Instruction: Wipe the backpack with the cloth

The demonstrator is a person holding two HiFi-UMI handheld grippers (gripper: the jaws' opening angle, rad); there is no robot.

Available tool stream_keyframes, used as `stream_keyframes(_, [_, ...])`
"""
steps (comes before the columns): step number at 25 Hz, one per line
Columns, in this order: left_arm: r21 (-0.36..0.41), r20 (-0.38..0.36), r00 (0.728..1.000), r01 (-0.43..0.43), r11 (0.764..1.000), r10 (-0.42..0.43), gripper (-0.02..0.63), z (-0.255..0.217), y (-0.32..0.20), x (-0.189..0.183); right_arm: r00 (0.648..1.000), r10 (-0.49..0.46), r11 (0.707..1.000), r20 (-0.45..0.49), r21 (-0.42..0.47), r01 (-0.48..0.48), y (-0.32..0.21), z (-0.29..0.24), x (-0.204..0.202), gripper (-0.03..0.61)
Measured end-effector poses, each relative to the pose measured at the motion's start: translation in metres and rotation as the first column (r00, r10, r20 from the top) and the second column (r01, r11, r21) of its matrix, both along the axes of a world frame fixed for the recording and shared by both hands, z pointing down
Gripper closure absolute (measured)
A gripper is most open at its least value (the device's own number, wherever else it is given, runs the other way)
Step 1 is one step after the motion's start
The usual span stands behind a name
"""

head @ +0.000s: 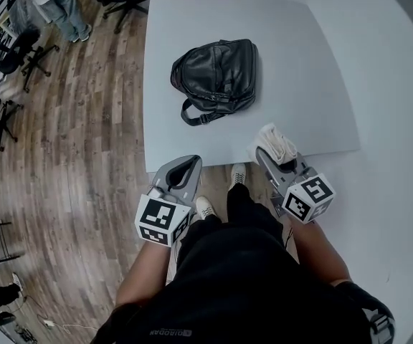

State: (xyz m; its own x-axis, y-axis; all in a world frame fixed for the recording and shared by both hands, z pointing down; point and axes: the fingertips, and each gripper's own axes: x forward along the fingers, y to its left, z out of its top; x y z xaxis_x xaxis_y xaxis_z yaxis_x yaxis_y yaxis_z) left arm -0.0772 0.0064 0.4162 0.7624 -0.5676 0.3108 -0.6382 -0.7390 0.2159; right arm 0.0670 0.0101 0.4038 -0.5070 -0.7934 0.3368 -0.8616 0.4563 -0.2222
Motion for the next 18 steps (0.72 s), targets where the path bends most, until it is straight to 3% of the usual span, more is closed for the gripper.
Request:
stream_keyframes(7, [-0.017,0.027,0.999,-0.036,0.999,0.036,0.607,0.006,-0.011,0.024,1.0,0.019,1.0,-0.021,0.013,-0.019,-0.019,0.007,0.025,0.477])
stream_keyframes(18, [-0.005,0.047,0.999,0.011,1.0,-0.011,0.607,0.004,-0.056,0.054,0.997,0.026,0.999,-0.071,0.042,-0.023,-0.071,0.012,0.082,0.477])
